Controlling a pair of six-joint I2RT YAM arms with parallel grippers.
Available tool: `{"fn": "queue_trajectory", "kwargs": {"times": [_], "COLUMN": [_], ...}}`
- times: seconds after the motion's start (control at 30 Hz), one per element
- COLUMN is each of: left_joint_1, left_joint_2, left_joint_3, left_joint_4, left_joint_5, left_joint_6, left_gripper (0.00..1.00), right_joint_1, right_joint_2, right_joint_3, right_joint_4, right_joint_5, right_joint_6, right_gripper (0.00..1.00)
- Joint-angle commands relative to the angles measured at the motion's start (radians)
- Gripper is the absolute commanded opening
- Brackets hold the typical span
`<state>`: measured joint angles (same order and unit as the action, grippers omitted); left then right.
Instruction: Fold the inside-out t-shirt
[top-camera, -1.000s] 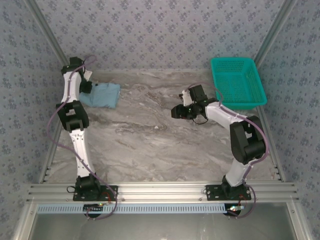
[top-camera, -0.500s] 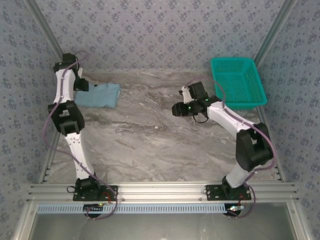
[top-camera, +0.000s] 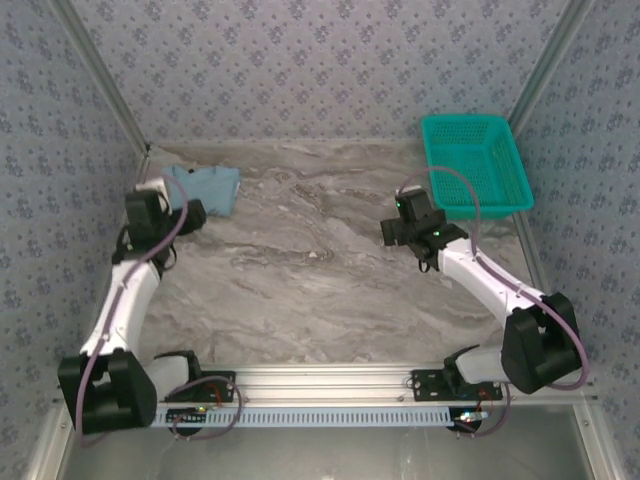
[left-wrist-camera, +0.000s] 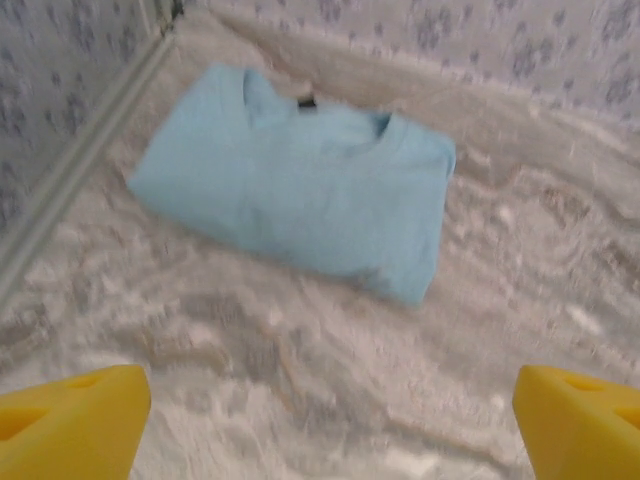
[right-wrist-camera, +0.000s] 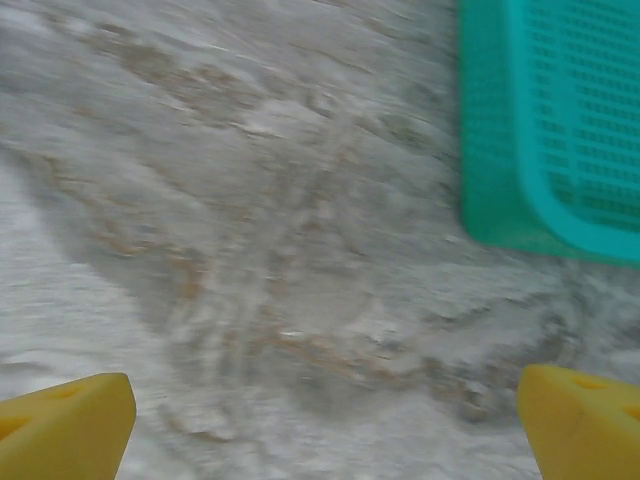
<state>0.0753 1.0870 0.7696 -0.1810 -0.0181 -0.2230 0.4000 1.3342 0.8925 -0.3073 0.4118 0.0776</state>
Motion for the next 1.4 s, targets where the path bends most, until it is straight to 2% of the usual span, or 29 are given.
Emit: {"fn": "queue_trajectory", "kwargs": {"times": [0.0,0.1,0.17,0.27,0.4,0.5,0.63,0.73,0.8,1.07,1.37], "left_joint_1": [-0.010,-0.020,-0.025,-0.057,-0.097,-0.094,-0.065,-0.065,-0.065,-0.066,-0.065], "left_joint_2": [-0.059,-0.026,0.057,0.189,0.333,0.423,0.444,0.445,0.445,0.445,0.446], "left_joint_3": [-0.201,-0.373,-0.425,-0.374,-0.354,-0.344,-0.362,-0.362,-0.360,-0.361,-0.362], "left_joint_4": [0.311,0.602,0.760,0.778,0.905,0.960,0.999,1.003,1.002,1.003,1.003], "left_joint_5": [-0.105,-0.133,-0.119,-0.101,-0.125,-0.114,-0.077,-0.078,-0.077,-0.078,-0.078], "left_joint_6": [-0.028,0.034,0.071,0.123,0.211,0.212,0.186,0.185,0.185,0.186,0.187], "left_gripper": [0.96,0.97,0.97,0.98,0.98,0.98,0.98,0.98,0.98,0.98,0.98], "right_joint_1": [-0.058,-0.152,-0.202,-0.235,-0.259,-0.308,-0.385,-0.393,-0.387,-0.372,-0.365], "right_joint_2": [-0.027,-0.014,0.002,0.044,0.095,0.116,0.224,0.198,0.211,0.212,0.215], "right_joint_3": [-0.107,-0.218,-0.276,-0.383,-0.467,-0.500,-0.571,-0.535,-0.569,-0.554,-0.554], "right_joint_4": [0.189,0.402,0.537,0.773,1.003,1.064,1.305,1.186,1.282,1.249,1.251], "right_joint_5": [0.166,0.108,0.041,-0.049,-0.051,-0.116,-0.172,-0.201,-0.178,-0.122,-0.122], "right_joint_6": [-0.031,-0.025,-0.023,-0.108,-0.168,-0.112,-0.068,-0.030,-0.082,-0.079,-0.090], "right_gripper": [1.00,1.00,1.00,1.00,1.00,1.00,1.00,1.00,1.00,1.00,1.00]}}
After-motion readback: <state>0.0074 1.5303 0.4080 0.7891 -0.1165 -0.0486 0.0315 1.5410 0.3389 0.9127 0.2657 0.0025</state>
